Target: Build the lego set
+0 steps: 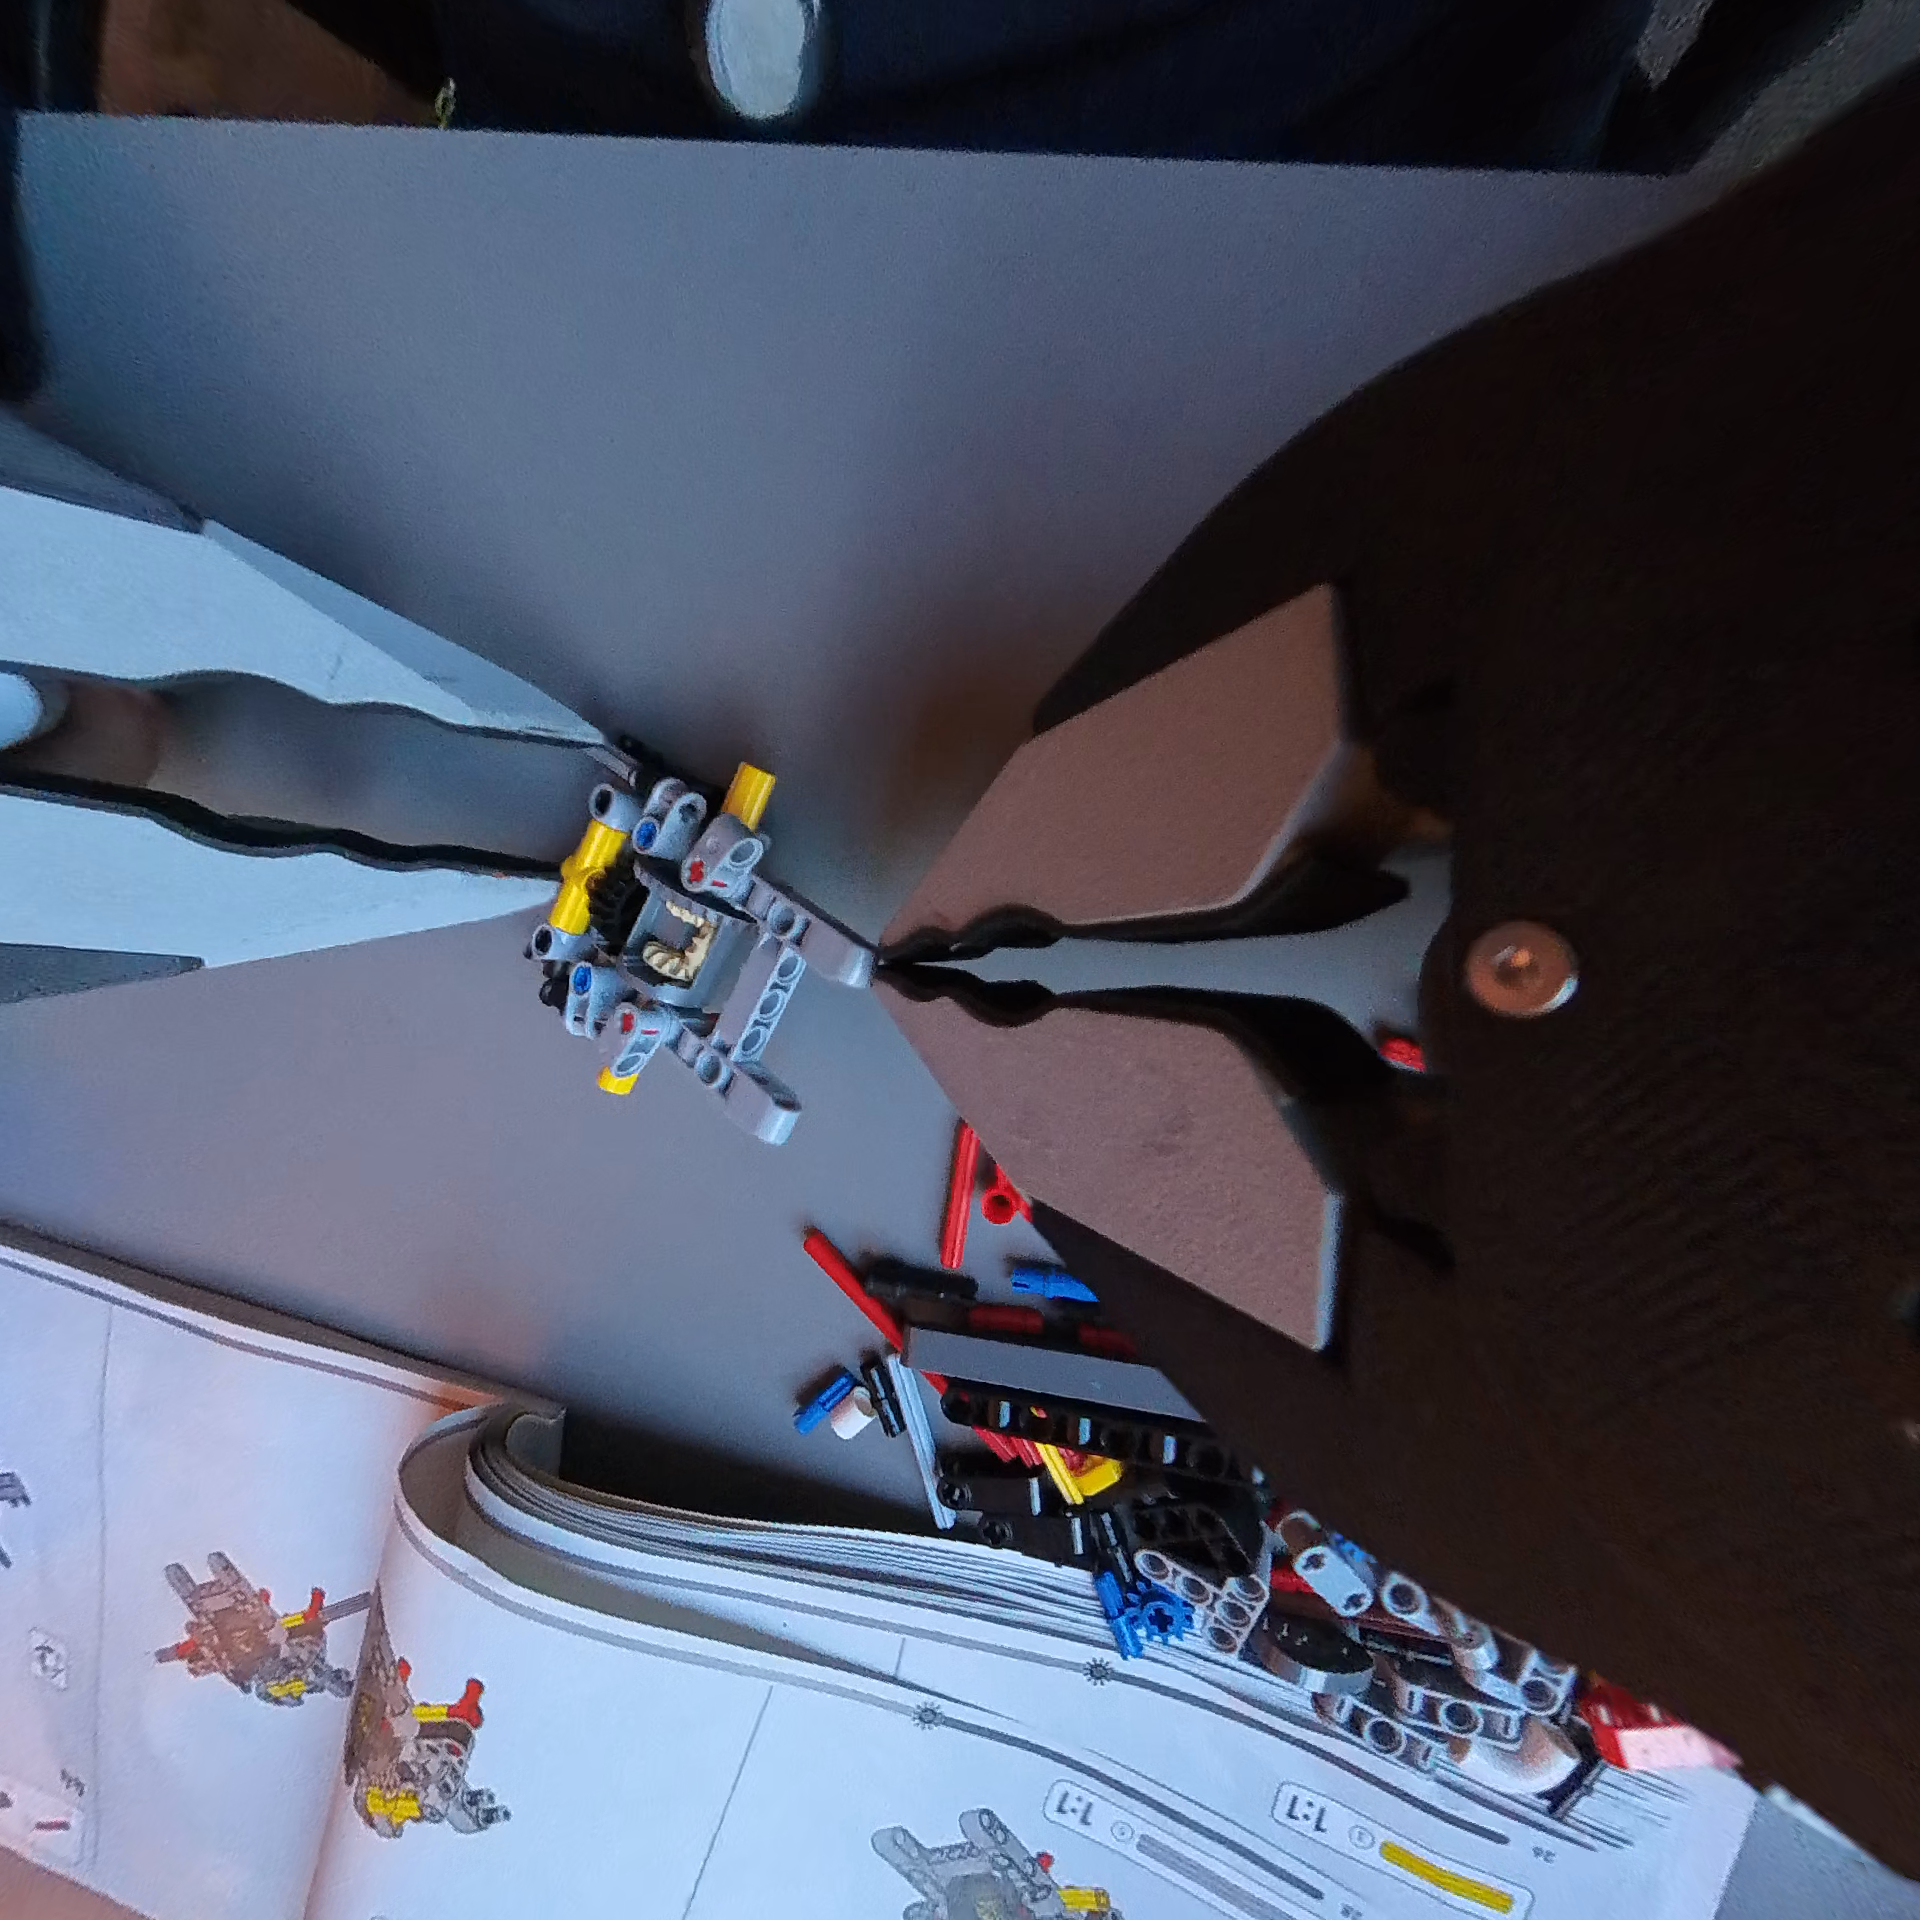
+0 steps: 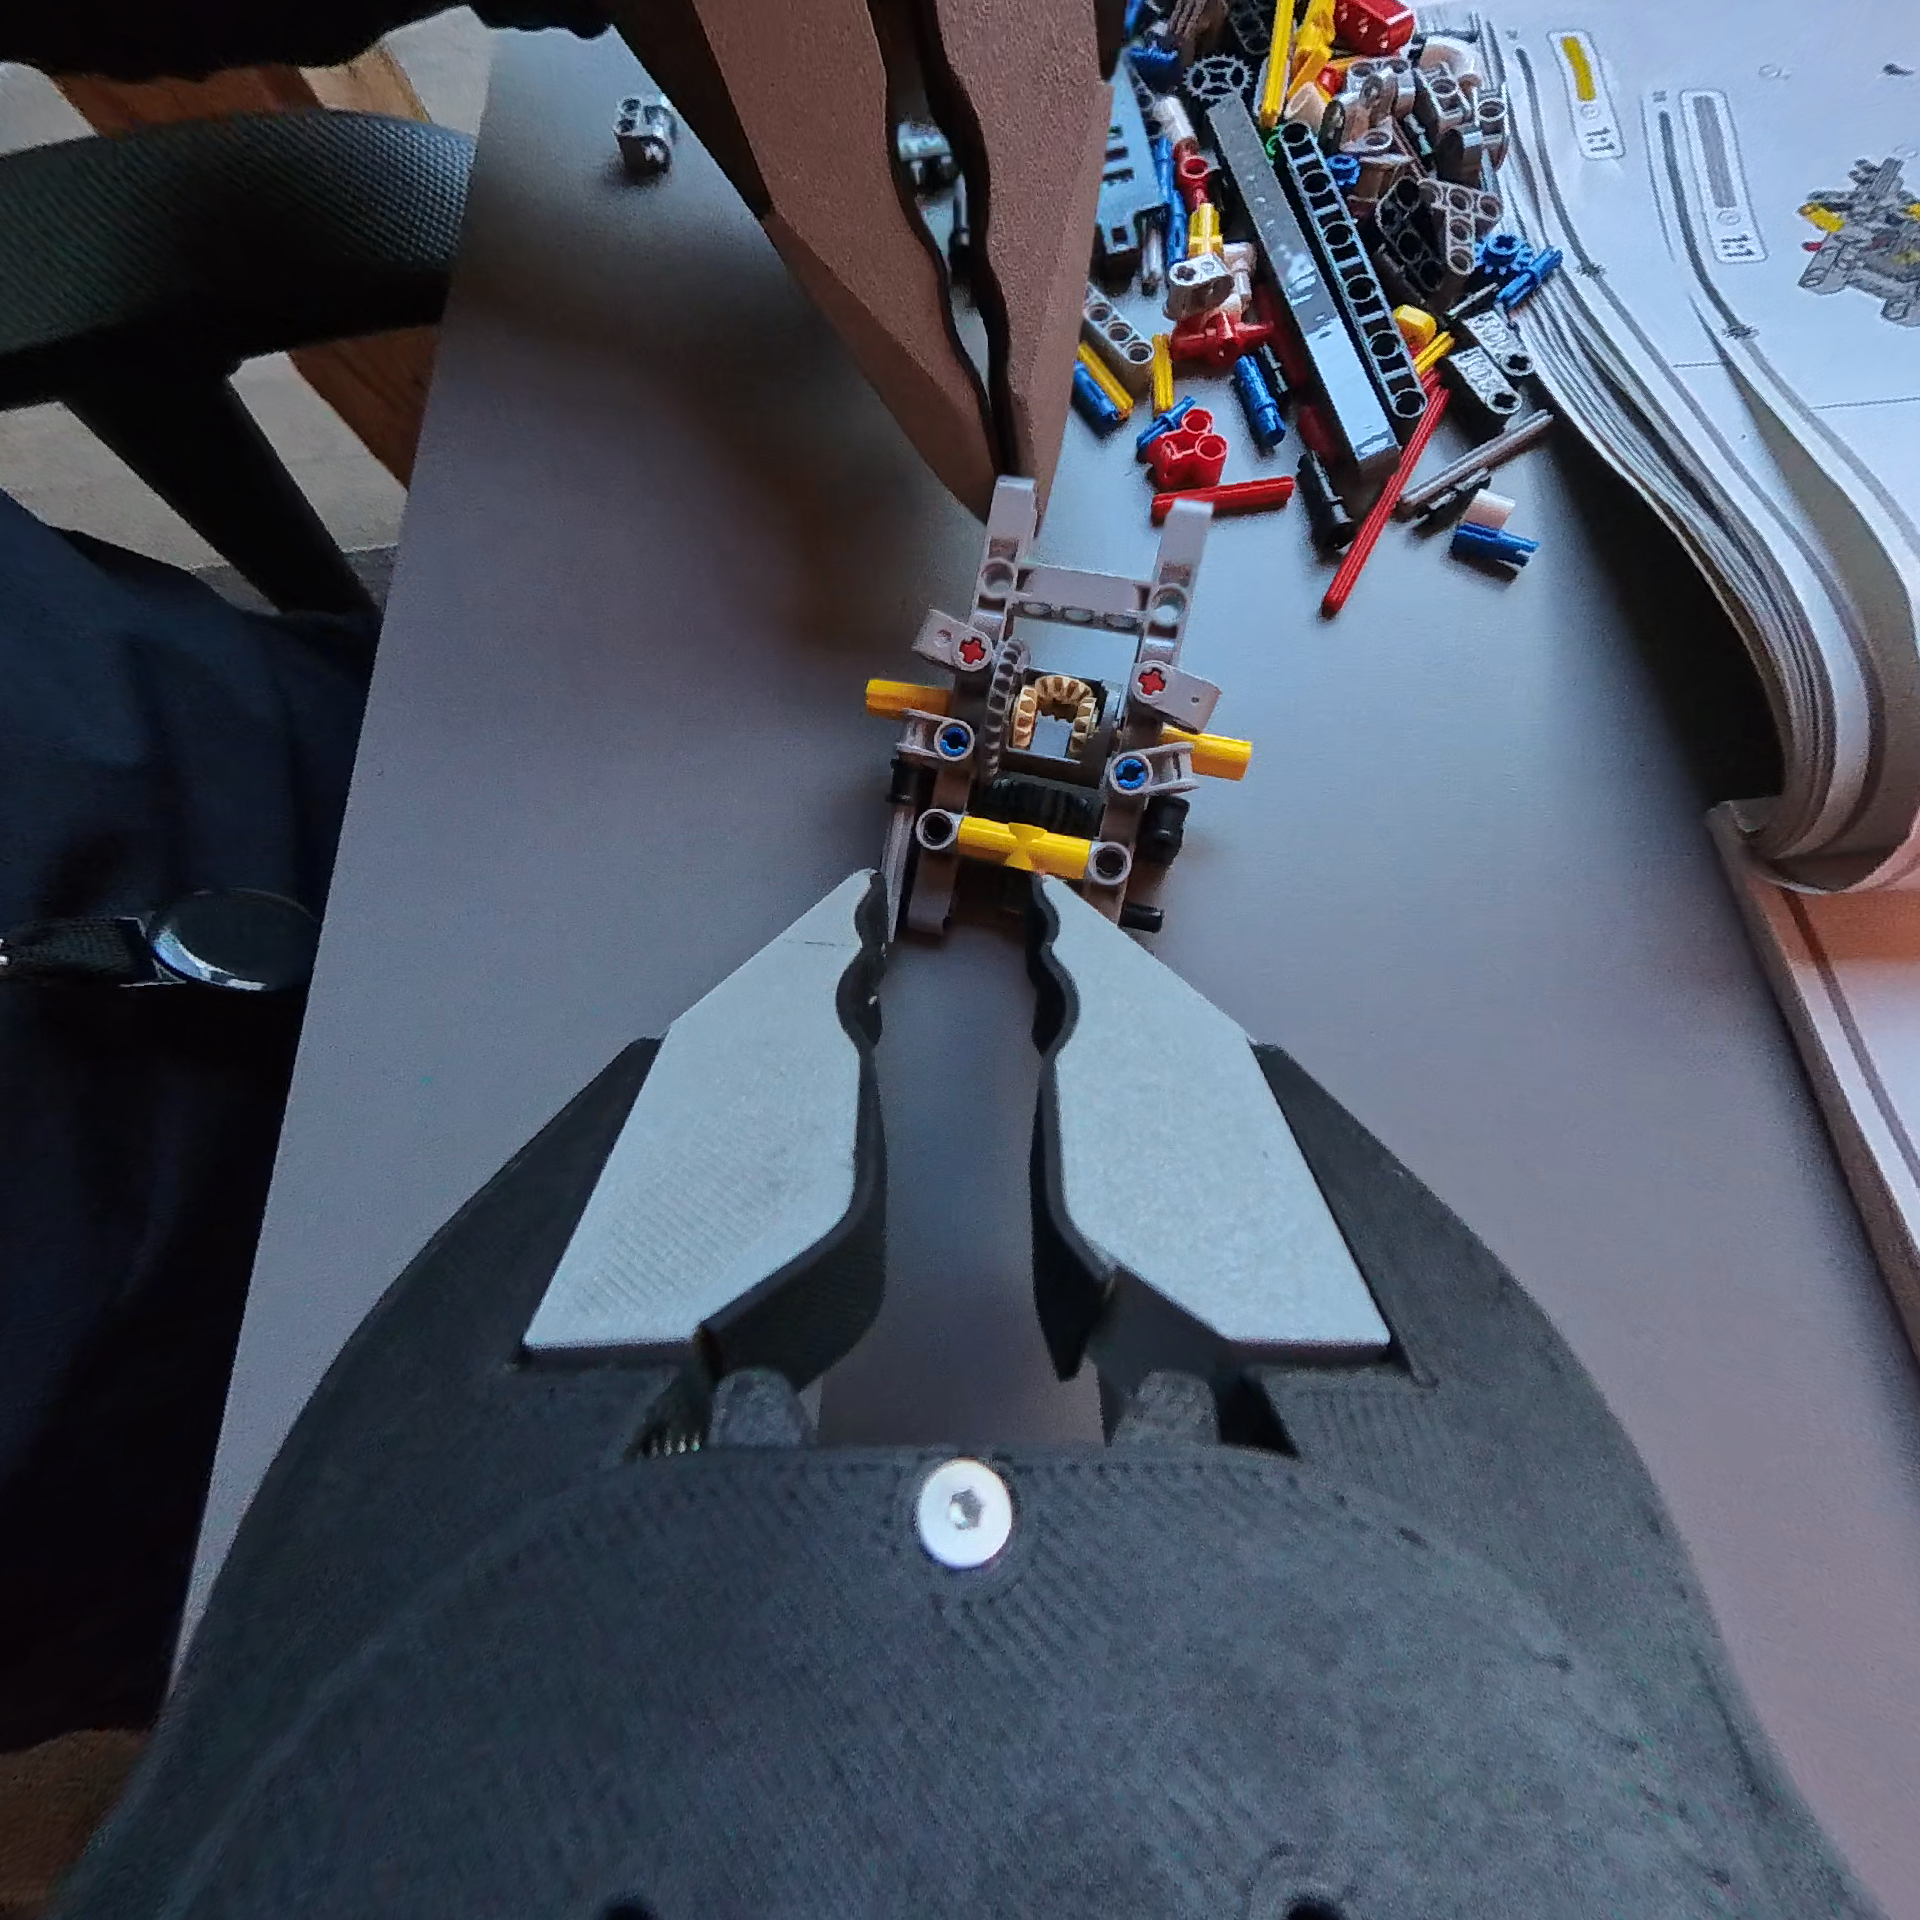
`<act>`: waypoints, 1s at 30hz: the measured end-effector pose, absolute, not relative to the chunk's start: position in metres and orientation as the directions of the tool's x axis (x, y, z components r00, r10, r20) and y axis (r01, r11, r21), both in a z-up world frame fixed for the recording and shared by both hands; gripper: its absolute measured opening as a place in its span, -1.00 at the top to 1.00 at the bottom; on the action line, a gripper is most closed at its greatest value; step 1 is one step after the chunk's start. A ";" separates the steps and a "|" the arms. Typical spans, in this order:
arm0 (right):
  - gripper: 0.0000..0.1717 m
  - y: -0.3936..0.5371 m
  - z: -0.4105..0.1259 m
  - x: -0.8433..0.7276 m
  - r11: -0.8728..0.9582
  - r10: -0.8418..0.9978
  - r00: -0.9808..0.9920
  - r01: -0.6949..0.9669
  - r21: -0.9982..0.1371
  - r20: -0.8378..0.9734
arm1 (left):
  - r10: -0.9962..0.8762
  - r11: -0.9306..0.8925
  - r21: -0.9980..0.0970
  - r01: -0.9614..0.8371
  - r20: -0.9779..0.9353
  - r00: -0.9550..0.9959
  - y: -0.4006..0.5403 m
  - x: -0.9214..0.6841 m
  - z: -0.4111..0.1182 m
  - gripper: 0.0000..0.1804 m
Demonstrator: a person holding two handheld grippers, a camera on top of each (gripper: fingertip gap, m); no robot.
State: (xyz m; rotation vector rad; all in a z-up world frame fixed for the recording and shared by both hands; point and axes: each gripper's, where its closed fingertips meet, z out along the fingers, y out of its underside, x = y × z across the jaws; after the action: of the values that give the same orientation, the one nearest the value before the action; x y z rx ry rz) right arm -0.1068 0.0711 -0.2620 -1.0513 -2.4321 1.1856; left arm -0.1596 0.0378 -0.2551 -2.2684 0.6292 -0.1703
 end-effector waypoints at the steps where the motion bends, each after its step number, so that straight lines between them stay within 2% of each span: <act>1: 0.74 0.071 -0.262 -0.106 0.410 0.694 -0.714 0.505 -0.760 -0.100 | -0.481 -0.595 -0.704 -0.388 -0.075 0.873 0.037 -0.161 -0.256 1.00; 2: 0.77 0.072 -0.261 -0.106 0.407 0.691 -0.715 0.505 -0.761 -0.105 | -0.468 -0.601 -0.696 -0.393 -0.091 0.879 0.037 -0.165 -0.257 0.91; 3: 1.00 0.073 -0.261 -0.105 0.408 0.689 -0.716 0.507 -0.759 -0.108 | -0.455 -0.607 -0.686 -0.401 -0.113 0.883 0.036 -0.168 -0.259 0.83; 6: 1.00 0.079 -0.262 -0.106 0.406 0.702 -0.705 0.511 -0.758 -0.099 | -0.424 -0.604 -0.655 -0.454 -0.219 0.879 0.037 -0.178 -0.260 0.68; 11: 0.95 0.079 -0.259 -0.108 0.382 0.706 -0.699 0.509 -0.771 -0.112 | -0.476 -0.514 -0.541 -0.666 -0.466 0.746 0.044 -0.176 -0.262 0.68; 16: 0.88 0.078 -0.253 -0.109 0.372 0.703 -0.704 0.483 -0.792 -0.099 | -0.555 -0.458 -0.423 -0.781 -0.550 0.624 0.048 -0.171 -0.269 0.92; 18: 0.83 0.076 -0.249 -0.109 0.367 0.696 -0.712 0.468 -0.804 -0.097 | -0.573 -0.451 -0.405 -0.796 -0.552 0.606 0.047 -0.168 -0.270 0.93; 22: 0.72 0.070 -0.236 -0.105 0.384 0.664 -0.746 0.389 -0.837 -0.043 | -0.533 -0.599 -0.530 -0.600 -0.295 0.793 0.041 -0.162 -0.264 0.94; 25: 0.73 0.067 -0.228 -0.101 0.426 0.638 -0.769 0.309 -0.850 0.040 | -0.469 -0.719 -0.554 -0.421 -0.060 0.881 0.032 -0.157 -0.258 0.94; 28: 0.91 0.069 -0.227 -0.101 0.465 0.639 -0.762 0.273 -0.842 0.106 | -0.420 -0.770 -0.582 -0.261 0.154 0.895 0.028 -0.142 -0.247 0.94; 30: 0.92 0.072 -0.228 -0.101 0.465 0.644 -0.759 0.285 -0.838 0.099 | -0.389 -0.788 -0.591 -0.171 0.264 0.883 0.028 -0.137 -0.240 0.95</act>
State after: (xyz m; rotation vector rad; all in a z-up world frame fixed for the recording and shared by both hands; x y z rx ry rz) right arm -0.1011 0.0716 -0.2281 -0.7788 -2.3139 1.2124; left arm -0.1373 0.0277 -0.2405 -2.4740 0.4032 -0.5056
